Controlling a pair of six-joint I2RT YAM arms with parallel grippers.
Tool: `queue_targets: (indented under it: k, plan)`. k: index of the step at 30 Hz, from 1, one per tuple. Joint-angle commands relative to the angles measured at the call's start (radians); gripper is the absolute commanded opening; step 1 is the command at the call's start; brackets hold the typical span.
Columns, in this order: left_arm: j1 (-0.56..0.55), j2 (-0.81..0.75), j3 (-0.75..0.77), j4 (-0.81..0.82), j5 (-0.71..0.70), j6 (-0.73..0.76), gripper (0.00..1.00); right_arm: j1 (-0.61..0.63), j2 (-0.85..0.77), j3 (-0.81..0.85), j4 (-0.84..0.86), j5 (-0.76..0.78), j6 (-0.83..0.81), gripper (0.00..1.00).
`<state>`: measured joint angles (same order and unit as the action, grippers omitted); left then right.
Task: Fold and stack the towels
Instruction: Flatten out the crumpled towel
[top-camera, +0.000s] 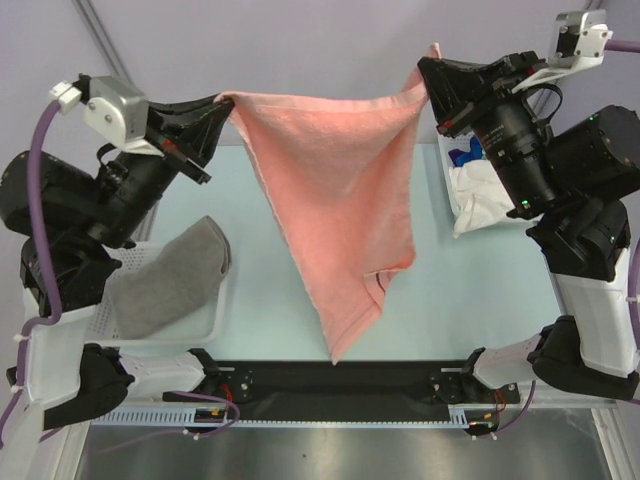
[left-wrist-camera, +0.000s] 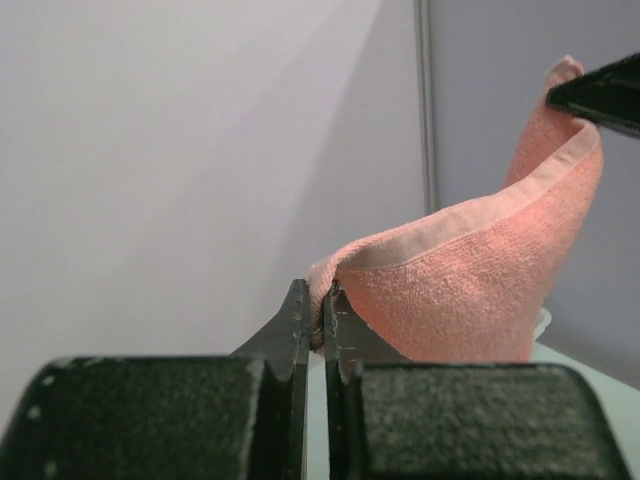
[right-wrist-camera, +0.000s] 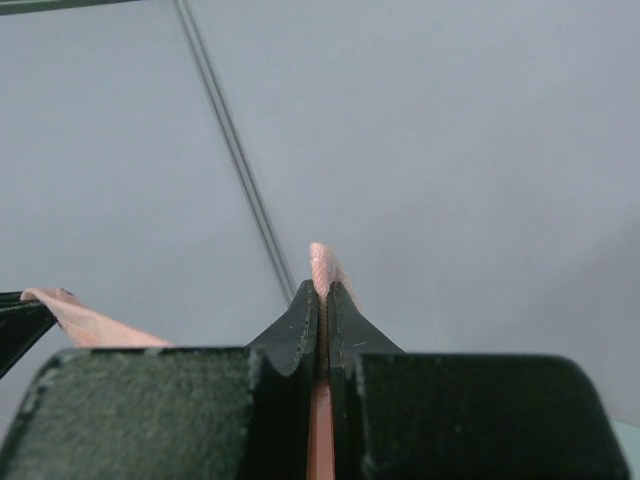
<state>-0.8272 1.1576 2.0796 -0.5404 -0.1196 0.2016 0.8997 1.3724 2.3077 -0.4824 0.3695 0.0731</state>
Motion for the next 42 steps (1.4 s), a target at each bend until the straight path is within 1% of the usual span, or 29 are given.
queue_targets:
  k: [1,5,8,13,20,21,23,25,26,28,30,31,32,33,34,35,37,38,40,41,42]
  plan:
    - [-0.004,-0.024,0.08,0.082,0.077,0.064,0.0,0.048,-0.047,0.01,0.099,0.008,-0.064,0.0]
    - [-0.004,-0.029,0.125,0.083,0.112,0.061,0.0,0.068,-0.075,0.007,0.134,-0.003,-0.07,0.0]
    - [-0.004,-0.041,0.131,0.086,0.155,0.067,0.0,0.068,-0.096,0.001,0.149,-0.014,-0.07,0.0]
    - [-0.004,-0.053,0.126,0.105,0.169,0.065,0.0,0.07,-0.114,-0.013,0.148,-0.043,-0.067,0.0]
    - [-0.004,-0.033,0.125,0.125,0.123,0.073,0.0,0.068,-0.107,-0.018,0.145,-0.034,-0.068,0.0]
    - [-0.004,-0.029,0.125,0.128,0.085,0.079,0.0,0.07,-0.102,-0.014,0.145,-0.034,-0.07,0.0]
    - [-0.004,-0.009,0.14,0.135,0.064,0.091,0.0,0.071,-0.093,0.004,0.139,-0.03,-0.072,0.0]
    - [-0.004,0.014,0.155,0.137,0.026,0.108,0.0,0.068,-0.079,0.004,0.137,0.0,-0.07,0.0]
    - [-0.001,0.039,0.158,0.137,0.017,0.113,0.0,0.068,-0.076,-0.005,0.146,0.012,-0.097,0.0]
    - [0.02,0.062,0.145,0.135,0.018,0.113,0.0,0.068,-0.064,-0.036,0.156,0.046,-0.124,0.0]
    - [0.146,0.091,0.122,0.146,0.09,0.027,0.0,0.068,-0.053,-0.066,0.163,0.098,-0.151,0.0]
    - [0.204,0.099,0.084,0.158,0.141,-0.014,0.0,0.065,-0.038,-0.074,0.166,0.114,-0.16,0.0]
    - [0.262,0.106,0.057,0.175,0.234,-0.06,0.0,0.03,-0.03,-0.085,0.171,0.12,-0.16,0.0]
    - [0.352,0.123,0.03,0.215,0.263,-0.12,0.0,0.003,-0.019,-0.091,0.166,0.102,-0.13,0.0]
    - [0.382,0.14,-0.01,0.229,0.282,-0.137,0.0,-0.046,0.009,-0.087,0.157,0.076,-0.095,0.0]
    - [0.431,0.158,-0.021,0.249,0.323,-0.152,0.0,-0.156,0.028,-0.079,0.121,-0.016,-0.058,0.0]
    - [0.483,0.221,-0.045,0.272,0.371,-0.195,0.0,-0.275,0.066,-0.07,0.102,-0.105,0.049,0.0]
    - [0.529,0.243,-0.053,0.308,0.412,-0.236,0.0,-0.363,0.114,-0.071,0.107,-0.165,0.069,0.0]
    - [0.565,0.318,-0.058,0.335,0.429,-0.281,0.0,-0.432,0.169,-0.071,0.117,-0.219,0.112,0.0]
    - [0.601,0.348,-0.053,0.358,0.454,-0.318,0.01,-0.467,0.224,-0.061,0.131,-0.275,0.152,0.0]
    - [0.621,0.403,-0.047,0.37,0.474,-0.339,0.0,-0.517,0.258,-0.05,0.136,-0.293,0.166,0.0]
